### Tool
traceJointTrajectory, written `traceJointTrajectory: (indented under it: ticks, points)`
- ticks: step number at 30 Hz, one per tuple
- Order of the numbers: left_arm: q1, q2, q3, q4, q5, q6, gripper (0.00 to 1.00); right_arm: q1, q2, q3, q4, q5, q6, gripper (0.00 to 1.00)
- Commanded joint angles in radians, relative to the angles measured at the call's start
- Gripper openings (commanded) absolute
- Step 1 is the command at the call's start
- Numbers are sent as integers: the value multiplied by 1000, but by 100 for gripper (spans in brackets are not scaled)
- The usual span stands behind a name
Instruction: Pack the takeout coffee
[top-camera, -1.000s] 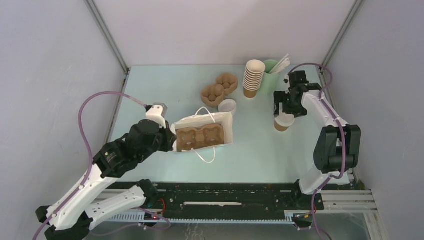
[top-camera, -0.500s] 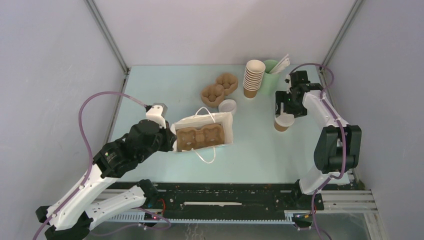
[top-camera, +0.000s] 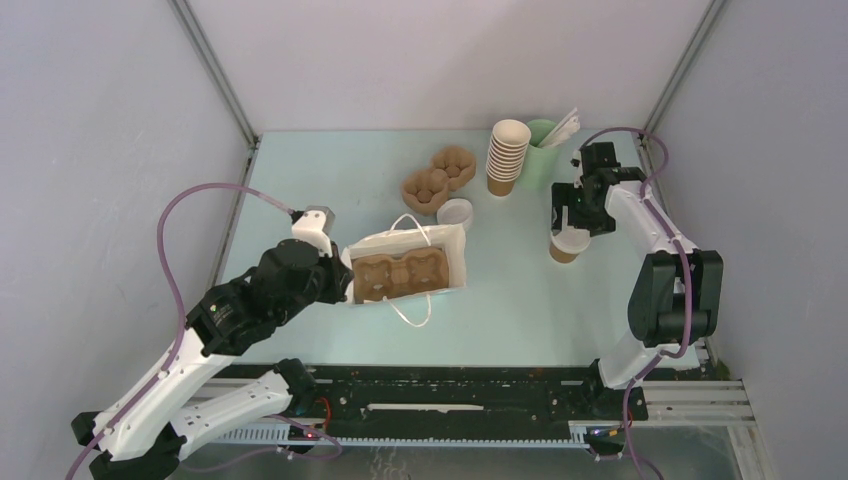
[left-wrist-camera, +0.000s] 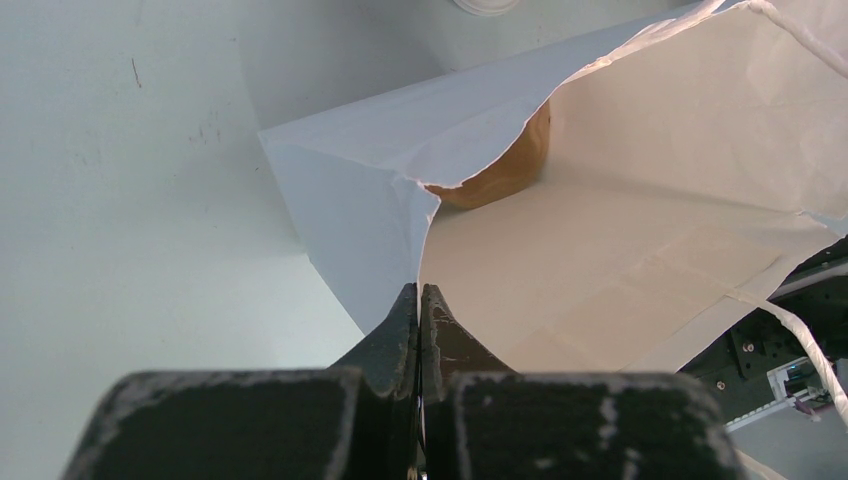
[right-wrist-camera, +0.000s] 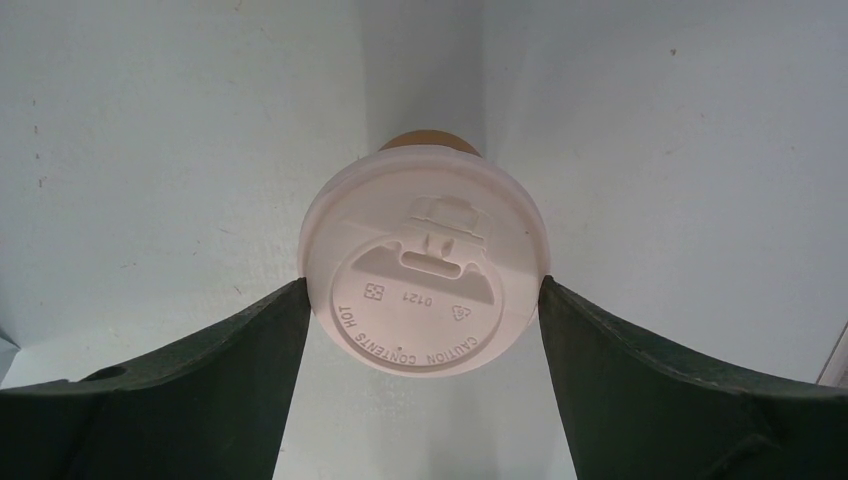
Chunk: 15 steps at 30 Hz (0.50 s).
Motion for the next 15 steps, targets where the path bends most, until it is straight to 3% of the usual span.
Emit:
traceJointTrajectory:
  ticks: [1, 15]
  points:
    - [6, -6, 2, 31, 12, -3, 0, 9, -13, 1, 20, 37, -8, 92]
    - [5, -3, 6, 29, 14, -3, 0, 6, -39, -1, 24, 31, -4, 79]
